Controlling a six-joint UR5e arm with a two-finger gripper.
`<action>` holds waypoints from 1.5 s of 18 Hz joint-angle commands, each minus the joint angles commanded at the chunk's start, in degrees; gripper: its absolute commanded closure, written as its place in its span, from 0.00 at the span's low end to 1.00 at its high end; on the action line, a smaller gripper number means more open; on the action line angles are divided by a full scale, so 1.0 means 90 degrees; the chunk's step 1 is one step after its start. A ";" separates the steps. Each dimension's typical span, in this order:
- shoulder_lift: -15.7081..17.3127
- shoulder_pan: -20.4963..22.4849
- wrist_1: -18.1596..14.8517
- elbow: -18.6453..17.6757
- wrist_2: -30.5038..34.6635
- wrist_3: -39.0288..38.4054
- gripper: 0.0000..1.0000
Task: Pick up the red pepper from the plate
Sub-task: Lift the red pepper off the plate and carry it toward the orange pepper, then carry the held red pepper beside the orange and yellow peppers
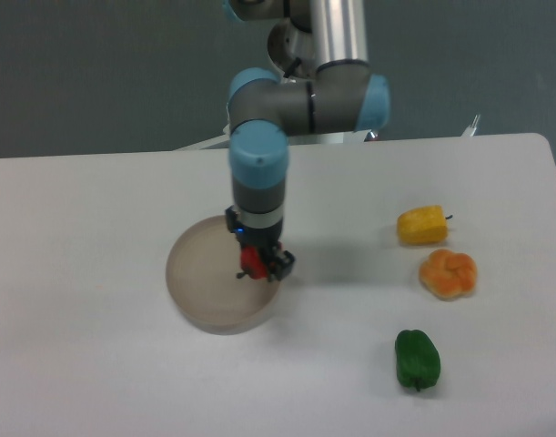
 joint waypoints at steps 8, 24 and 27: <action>-0.0234 0.0938 -0.0344 0.0500 0.0029 0.1447 0.79; -0.0264 0.1212 -0.0754 0.0675 0.0410 0.2679 0.78; -0.0264 0.1222 -0.0764 0.0617 0.0410 0.2688 0.78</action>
